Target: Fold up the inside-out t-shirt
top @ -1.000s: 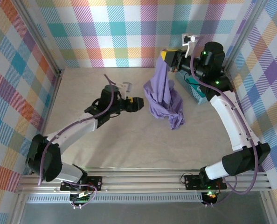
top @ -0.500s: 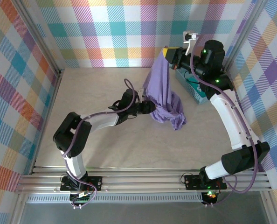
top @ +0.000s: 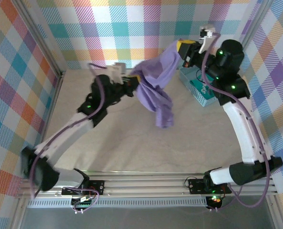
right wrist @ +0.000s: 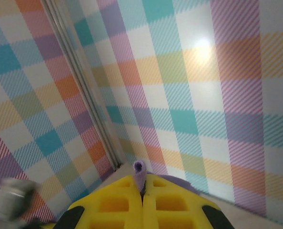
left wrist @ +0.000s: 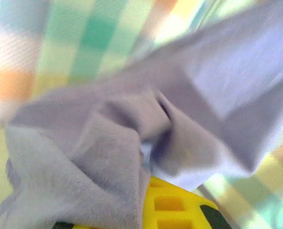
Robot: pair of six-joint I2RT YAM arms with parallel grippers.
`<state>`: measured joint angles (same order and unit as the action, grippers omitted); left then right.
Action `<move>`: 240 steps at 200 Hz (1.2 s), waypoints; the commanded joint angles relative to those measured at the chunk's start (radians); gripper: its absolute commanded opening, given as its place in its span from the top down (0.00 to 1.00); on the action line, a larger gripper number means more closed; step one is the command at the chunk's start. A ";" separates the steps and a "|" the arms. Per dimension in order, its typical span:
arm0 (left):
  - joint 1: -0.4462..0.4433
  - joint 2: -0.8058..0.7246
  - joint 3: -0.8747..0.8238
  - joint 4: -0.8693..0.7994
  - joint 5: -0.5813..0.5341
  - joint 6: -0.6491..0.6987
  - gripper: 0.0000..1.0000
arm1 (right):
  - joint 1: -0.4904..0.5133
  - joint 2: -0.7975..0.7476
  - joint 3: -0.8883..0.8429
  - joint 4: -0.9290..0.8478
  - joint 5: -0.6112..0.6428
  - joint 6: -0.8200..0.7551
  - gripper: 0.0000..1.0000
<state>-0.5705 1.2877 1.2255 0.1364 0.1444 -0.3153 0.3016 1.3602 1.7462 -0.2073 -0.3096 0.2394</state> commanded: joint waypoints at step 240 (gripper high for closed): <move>0.026 0.093 -0.350 -0.576 -0.292 -0.002 0.19 | 0.032 0.241 -0.399 -0.225 0.230 -0.054 0.31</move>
<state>-0.5529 1.4960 0.9871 -0.3466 -0.1436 -0.2146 0.2329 1.8111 1.5677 -0.4465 0.0231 0.1162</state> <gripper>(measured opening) 0.814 0.658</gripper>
